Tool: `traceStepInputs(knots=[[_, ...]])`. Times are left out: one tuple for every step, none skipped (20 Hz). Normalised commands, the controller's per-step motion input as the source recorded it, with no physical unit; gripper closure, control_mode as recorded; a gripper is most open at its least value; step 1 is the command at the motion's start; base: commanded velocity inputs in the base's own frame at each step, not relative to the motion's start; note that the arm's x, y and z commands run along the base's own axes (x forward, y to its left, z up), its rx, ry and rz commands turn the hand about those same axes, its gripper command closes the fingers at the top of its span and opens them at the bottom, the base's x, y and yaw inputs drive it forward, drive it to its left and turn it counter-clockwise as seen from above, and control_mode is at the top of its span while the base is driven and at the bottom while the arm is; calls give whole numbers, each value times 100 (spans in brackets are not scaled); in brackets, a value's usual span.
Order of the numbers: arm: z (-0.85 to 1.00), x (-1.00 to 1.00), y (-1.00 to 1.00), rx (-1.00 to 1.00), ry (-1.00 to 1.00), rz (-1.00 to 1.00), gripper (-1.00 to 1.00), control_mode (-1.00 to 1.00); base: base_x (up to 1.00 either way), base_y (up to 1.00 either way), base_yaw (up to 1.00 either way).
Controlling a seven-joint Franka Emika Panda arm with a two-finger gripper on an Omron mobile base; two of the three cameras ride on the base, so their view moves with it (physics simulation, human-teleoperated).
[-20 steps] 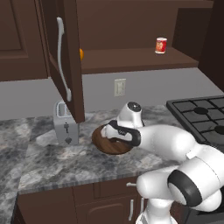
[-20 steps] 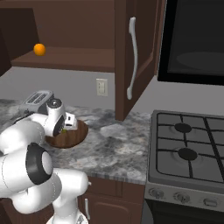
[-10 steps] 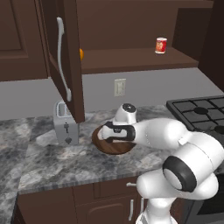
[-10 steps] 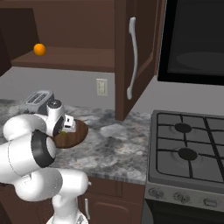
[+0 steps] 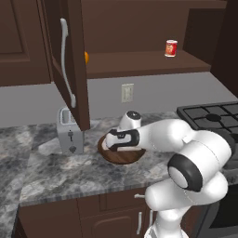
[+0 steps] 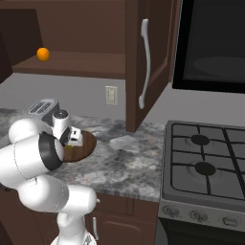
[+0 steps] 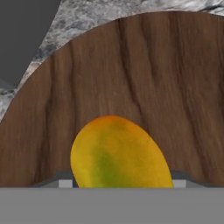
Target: Open the cabinet. Pick the orange and mango from the cabinet and place them into the bowl. Then close the cabinet.
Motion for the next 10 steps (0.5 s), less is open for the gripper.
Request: traceStepInputs(knots=[[-18, 7, 5, 0, 0, 0, 100, -100, 0, 0, 0], [-18, 9, 5, 0, 0, 0, 100, -100, 0, 0, 0], [-17, 8, 6, 0, 0, 0, 100, -100, 0, 0, 0], [-14, 6, 7, 0, 1, 0, 100, -100, 0, 0, 0], [-9, 5, 5, 0, 1, 0, -100, -100, 0, 0, 0], [-5, 0, 2, 0, 0, 0, -100, -100, 0, 0, 0], [0, 0, 3, 0, 0, 0, -100, -100, 0, 0, 0], [0, 0, 0, 0, 2, 0, -100, -100, 0, 0, 0], [0, 9, 0, 0, 0, 0, -100, -100, 0, 0, 0], [0, 0, 0, 0, 2, 0, -100, -100, 0, 0, 0]])
